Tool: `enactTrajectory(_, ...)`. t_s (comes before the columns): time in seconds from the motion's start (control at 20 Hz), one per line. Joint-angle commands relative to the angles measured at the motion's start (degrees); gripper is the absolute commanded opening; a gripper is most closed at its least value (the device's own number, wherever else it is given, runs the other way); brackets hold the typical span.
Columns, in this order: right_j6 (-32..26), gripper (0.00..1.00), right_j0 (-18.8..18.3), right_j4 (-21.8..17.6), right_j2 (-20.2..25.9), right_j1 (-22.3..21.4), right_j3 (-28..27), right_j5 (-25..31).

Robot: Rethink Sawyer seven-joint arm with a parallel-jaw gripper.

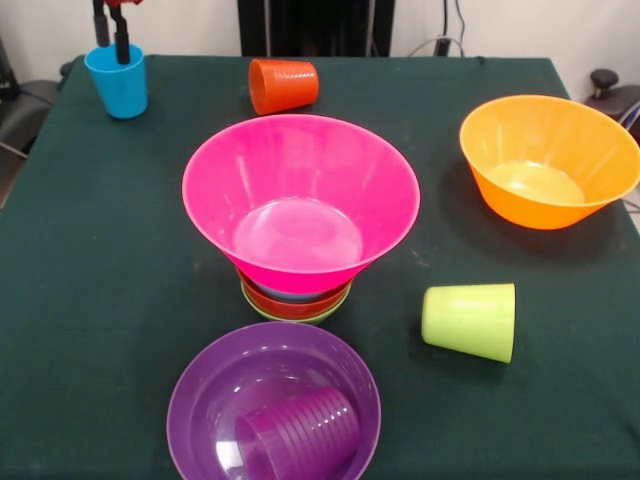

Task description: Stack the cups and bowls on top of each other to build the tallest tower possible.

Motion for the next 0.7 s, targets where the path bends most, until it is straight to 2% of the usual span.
enactTrajectory(0.05,4.6,1.0,2.5,-2.9,5.7,3.6,3.5,-3.4)
enactTrajectory(0.7,5.7,1.0,2.5,-2.7,6.2,4.7,4.5,-5.2)
